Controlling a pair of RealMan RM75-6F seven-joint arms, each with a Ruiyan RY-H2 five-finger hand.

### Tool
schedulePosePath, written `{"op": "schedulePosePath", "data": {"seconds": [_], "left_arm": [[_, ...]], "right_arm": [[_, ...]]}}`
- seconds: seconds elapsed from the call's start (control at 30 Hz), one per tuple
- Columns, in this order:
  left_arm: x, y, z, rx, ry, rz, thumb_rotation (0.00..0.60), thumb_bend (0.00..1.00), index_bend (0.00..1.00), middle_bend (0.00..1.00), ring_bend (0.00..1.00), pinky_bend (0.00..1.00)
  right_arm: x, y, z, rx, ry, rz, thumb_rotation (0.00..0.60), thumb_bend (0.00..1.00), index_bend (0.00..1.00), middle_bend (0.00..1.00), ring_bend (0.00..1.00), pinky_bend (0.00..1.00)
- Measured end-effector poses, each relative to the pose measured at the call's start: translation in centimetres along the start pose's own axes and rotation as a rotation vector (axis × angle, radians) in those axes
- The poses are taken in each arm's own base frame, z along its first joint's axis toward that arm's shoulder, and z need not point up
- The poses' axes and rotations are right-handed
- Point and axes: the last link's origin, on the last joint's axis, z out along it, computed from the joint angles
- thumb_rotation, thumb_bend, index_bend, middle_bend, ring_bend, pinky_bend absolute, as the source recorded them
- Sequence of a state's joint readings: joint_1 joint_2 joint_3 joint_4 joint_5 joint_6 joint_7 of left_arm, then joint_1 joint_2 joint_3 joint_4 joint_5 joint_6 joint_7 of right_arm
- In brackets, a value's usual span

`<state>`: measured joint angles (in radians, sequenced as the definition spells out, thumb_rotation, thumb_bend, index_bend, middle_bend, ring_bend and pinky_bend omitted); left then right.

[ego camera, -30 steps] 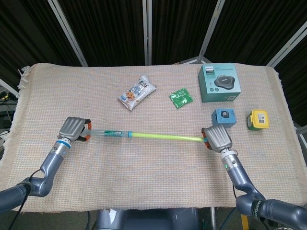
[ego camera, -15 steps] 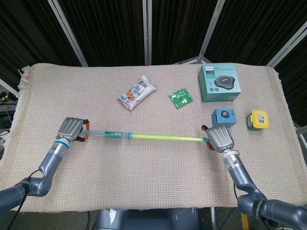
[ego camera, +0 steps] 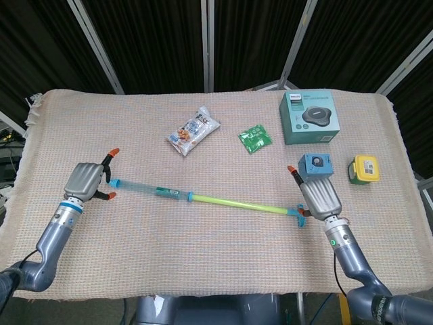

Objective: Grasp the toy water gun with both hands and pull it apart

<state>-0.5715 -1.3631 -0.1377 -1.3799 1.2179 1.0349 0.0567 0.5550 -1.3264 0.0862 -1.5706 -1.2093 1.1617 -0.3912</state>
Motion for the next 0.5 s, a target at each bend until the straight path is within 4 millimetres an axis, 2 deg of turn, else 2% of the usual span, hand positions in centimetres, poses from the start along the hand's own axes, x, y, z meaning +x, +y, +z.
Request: {"op": "schedulePosePath", "data": {"seconds": [0.03,0.07,0.1,0.13,0.2,0.33,0.43,0.5], "left_arm": [[0.7,-0.2,-0.9,-0.002,0.034,-0.011,0.6,0.0,0.0,0.01,0.02,0.09],[1.2,-0.3,-1.7,-0.004,0.06,-0.019,0.6,0.0,0.0,0.0,0.0,0.04],[1.6,-0.4,-2.5,-0.005,0.084,-0.027,0.6,0.0,0.0,0.0,0.0,0.02],[2.2,-0.6,-3.6,-0.004,0.112,-0.038,0.6,0.0,0.0,0.0,0.0,0.0],[2.9,-1.0,-5.4,0.001,0.142,-0.05,0.6,0.0,0.0,0.0,0.0,0.0],[3.1,-2.0,-9.9,0.04,0.176,-0.06,0.6,0.0,0.0,0.0,0.0,0.0],[2.8,-2.5,-14.3,0.078,0.164,-0.056,0.6,0.0,0.0,0.0,0.0,0.0],[2.7,-2.6,-15.8,0.084,0.158,-0.054,0.6,0.0,0.0,0.0,0.0,0.0]], "right_arm": [[0.6,0.5,-0.8,0.001,0.027,0.012,0.6,0.0,0.0,0.3,0.38,0.3],[1.0,0.9,-1.4,0.002,0.048,0.021,0.6,0.0,0.0,0.24,0.3,0.21],[1.4,1.3,-2.1,0.003,0.068,0.031,0.6,0.0,0.0,0.16,0.19,0.11],[1.8,1.8,-3.0,0.003,0.092,0.045,0.6,0.0,0.0,0.08,0.1,0.04],[2.3,2.6,-4.3,-0.003,0.121,0.065,0.6,0.0,0.0,0.01,0.01,0.0],[2.4,5.0,-8.5,-0.057,0.167,0.085,0.6,0.0,0.0,0.0,0.0,0.0],[2.3,6.6,-11.9,-0.1,0.2,0.085,0.6,0.0,0.0,0.0,0.0,0.0],[2.1,7.6,-13.4,-0.12,0.209,0.081,0.6,0.0,0.0,0.0,0.0,0.0]]}}
